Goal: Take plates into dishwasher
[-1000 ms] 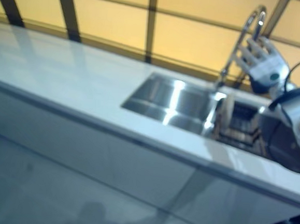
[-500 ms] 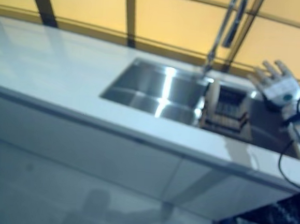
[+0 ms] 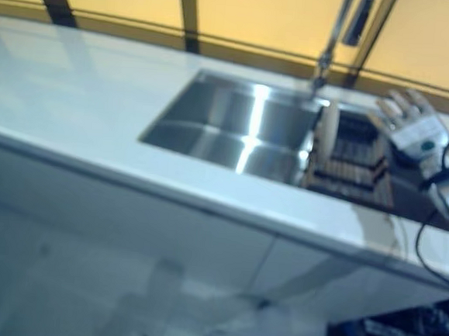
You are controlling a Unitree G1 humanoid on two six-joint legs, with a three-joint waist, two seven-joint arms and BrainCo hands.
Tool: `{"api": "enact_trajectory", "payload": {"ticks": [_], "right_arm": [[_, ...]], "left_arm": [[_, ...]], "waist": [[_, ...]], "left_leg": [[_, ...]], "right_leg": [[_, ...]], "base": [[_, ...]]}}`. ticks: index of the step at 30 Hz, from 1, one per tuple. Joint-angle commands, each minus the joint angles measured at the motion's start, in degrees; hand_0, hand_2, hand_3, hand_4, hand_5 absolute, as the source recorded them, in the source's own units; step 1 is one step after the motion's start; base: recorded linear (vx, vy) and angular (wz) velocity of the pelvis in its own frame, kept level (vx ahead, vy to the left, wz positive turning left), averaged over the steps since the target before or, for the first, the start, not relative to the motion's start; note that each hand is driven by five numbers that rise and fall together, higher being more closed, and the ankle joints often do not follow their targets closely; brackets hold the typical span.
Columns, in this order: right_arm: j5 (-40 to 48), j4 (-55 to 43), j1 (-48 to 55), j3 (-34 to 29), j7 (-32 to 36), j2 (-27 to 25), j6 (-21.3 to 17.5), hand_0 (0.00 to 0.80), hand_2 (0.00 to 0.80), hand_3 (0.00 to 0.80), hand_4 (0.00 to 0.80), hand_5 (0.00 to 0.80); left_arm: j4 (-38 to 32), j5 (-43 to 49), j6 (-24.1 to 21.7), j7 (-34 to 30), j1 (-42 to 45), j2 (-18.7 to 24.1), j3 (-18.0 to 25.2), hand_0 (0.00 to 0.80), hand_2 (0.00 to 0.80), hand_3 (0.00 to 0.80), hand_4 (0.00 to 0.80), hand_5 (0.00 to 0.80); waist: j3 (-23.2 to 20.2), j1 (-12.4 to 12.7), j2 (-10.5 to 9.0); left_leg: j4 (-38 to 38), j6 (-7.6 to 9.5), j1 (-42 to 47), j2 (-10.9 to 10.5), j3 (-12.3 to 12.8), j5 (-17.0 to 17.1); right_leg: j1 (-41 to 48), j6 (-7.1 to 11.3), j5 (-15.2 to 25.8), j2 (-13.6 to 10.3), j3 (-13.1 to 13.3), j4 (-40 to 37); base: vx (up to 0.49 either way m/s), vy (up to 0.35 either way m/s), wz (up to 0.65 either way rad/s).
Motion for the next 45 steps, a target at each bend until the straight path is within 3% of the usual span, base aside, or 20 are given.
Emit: {"api": "enact_trajectory", "payload": {"ticks": [1, 21, 41, 45], "right_arm": [[3.11, -2.38, -5.69, 1.52, -2.91, -2.35, 3.01, 0.000, 0.000, 0.000, 0.000, 0.000], [7.36, -4.03, -7.12, 0.98, -4.93, -2.29, 7.39, 0.000, 0.000, 0.000, 0.000, 0.000], [5.95, -5.14, -12.24, 4.59, -3.31, -1.44, 7.80, 0.000, 0.000, 0.000, 0.000, 0.000], [5.72, -4.79, -14.59, 6.85, -2.57, -0.56, 8.36, 0.000, 0.000, 0.000, 0.000, 0.000]], "left_arm": [[1.66, -1.21, -1.37, 0.25, 0.69, 1.37, -1.09, 0.000, 0.000, 0.000, 0.000, 0.000], [1.03, -0.75, -2.58, 1.34, 1.34, 1.22, -1.07, 0.000, 0.000, 0.000, 0.000, 0.000], [-0.12, -1.59, -3.16, 1.15, 1.63, 1.34, -1.37, 0.000, 0.000, 0.000, 0.000, 0.000], [-1.35, -9.30, -4.27, 3.35, 1.52, 0.90, 0.50, 0.000, 0.000, 0.000, 0.000, 0.000]], "waist": [[-1.13, 0.58, -0.81], [-0.36, 1.60, -1.07], [0.50, 2.50, -0.77], [1.59, 3.04, -0.23]], "left_leg": [[2.36, 3.14, 0.48, -1.66, 1.33, -6.72], [0.95, 2.58, 0.80, -1.38, 0.46, -6.10], [0.80, 2.40, 0.27, -1.48, -0.15, -5.65], [0.84, 2.32, -0.52, -1.63, -0.27, -5.37]], "right_leg": [[-2.29, 5.37, -3.08, -1.63, 0.75, 5.72], [-1.11, 5.02, -3.19, -0.93, -0.05, 3.97], [-0.90, 4.73, -3.32, -0.93, -0.41, 3.58], [-1.34, 4.59, -3.24, -1.04, -0.65, 3.42]], "base": [[0.000, 0.000, 0.00], [0.008, -0.004, 0.01], [-0.001, -0.001, 0.01], [0.004, -0.004, 0.01]]}}
